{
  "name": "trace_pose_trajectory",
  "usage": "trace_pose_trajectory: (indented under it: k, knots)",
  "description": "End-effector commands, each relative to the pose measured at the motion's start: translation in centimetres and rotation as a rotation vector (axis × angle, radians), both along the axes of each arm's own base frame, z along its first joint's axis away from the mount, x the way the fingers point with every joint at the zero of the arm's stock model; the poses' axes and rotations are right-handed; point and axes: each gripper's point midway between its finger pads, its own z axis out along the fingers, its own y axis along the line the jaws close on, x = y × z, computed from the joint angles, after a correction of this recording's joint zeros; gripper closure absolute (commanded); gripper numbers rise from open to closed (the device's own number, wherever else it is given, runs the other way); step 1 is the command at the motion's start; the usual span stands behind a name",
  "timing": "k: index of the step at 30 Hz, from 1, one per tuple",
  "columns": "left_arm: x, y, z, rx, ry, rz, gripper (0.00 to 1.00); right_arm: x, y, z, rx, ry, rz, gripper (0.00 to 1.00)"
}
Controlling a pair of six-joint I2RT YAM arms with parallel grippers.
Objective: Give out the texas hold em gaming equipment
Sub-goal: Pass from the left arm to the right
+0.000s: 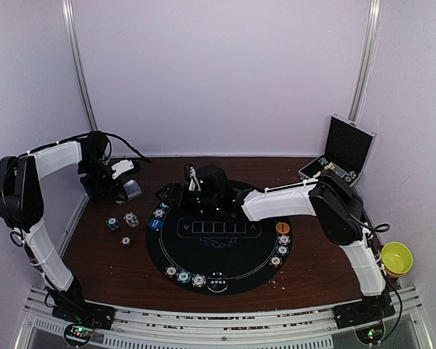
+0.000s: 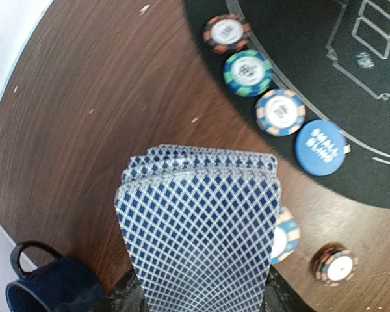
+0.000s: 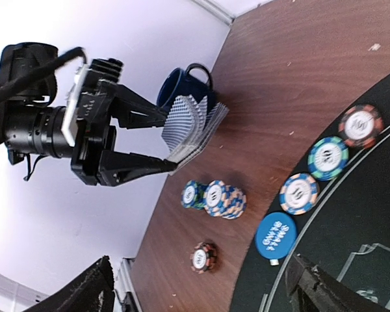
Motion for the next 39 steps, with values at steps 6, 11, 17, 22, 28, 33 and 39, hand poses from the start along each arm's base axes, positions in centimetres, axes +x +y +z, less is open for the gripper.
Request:
trace_pose_trajectory:
  k: [6, 11, 17, 22, 28, 33, 39]
  knots:
    - [-2.2, -3.7, 2.1, -0.082, -0.03, -0.074, 0.52, 0.7, 3.8, 1.7, 0.243, 0.11, 0.069, 0.1]
    - [-2.9, -4.6, 2.2, -0.092, -0.027, -0.097, 0.52, 1.1, 4.6, 0.9, 0.278, 0.141, 0.06, 0.11]
    - [-3.8, -5.6, 2.1, -0.099, -0.023, -0.123, 0.52, 1.8, 5.6, 0.2, 0.299, 0.164, 0.055, 0.12]
    - [-4.5, -6.2, 1.9, -0.101, -0.019, -0.137, 0.52, 2.3, 6.1, -1.1, 0.298, 0.193, 0.041, 0.14]
    - [-5.2, -6.9, 1.6, -0.105, -0.014, -0.154, 0.52, 2.5, 6.9, -1.4, 0.288, 0.2, 0.03, 0.18]
    - [-5.8, -7.4, 1.1, -0.098, -0.012, -0.17, 0.51, 2.7, 7.1, -2.0, 0.279, 0.214, 0.033, 0.26]
    - [-6.1, -8.2, 0.9, -0.102, -0.015, -0.189, 0.49, 2.5, 7.3, -2.8, 0.287, 0.237, 0.037, 0.46]
